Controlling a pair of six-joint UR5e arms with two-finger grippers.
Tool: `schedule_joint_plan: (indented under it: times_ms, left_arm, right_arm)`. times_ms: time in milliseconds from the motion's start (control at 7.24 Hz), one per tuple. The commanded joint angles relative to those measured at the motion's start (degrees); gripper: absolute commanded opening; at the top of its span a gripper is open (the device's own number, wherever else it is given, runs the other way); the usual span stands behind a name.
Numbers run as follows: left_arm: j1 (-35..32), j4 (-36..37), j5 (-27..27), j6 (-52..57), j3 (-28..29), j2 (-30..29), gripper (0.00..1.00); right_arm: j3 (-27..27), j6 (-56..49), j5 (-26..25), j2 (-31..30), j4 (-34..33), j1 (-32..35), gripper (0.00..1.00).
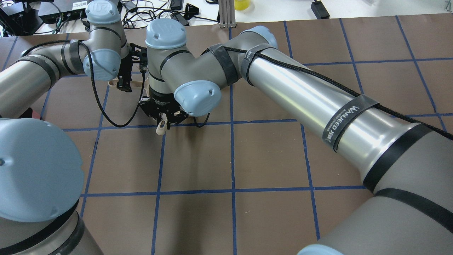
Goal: Sweep and dump trash into bin
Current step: 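Lift the brush back behind the remaining roll and banana piece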
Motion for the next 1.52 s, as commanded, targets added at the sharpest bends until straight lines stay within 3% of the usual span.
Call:
schedule_joint_plan:
  times_ms: [0,553,829,1382]
  left_arm:
    - [-0.1,-0.1,1.4,0.1,0.4,0.0,0.18]
    - [-0.6,-0.1,1.8,0.1,0.3,0.0,0.18]
    - [-0.6,-0.1,1.8,0.0,0.3,0.0,0.18]
    - [-0.6,-0.1,1.8,0.0,0.3,-0.1,0.18]
  right_arm:
    - [-0.1,-1.9,-4.2,-2.1,4.8,-2.7,0.00]
    - [0.6,-18.8,-15.3,-6.1,20.0,-11.2,0.00]
    - [0.7,-25.8,-17.9,-4.5,20.0,-15.4,0.00]
    - [-1.0,-29.0,-22.5,2.9,16.7,-14.1,0.00]
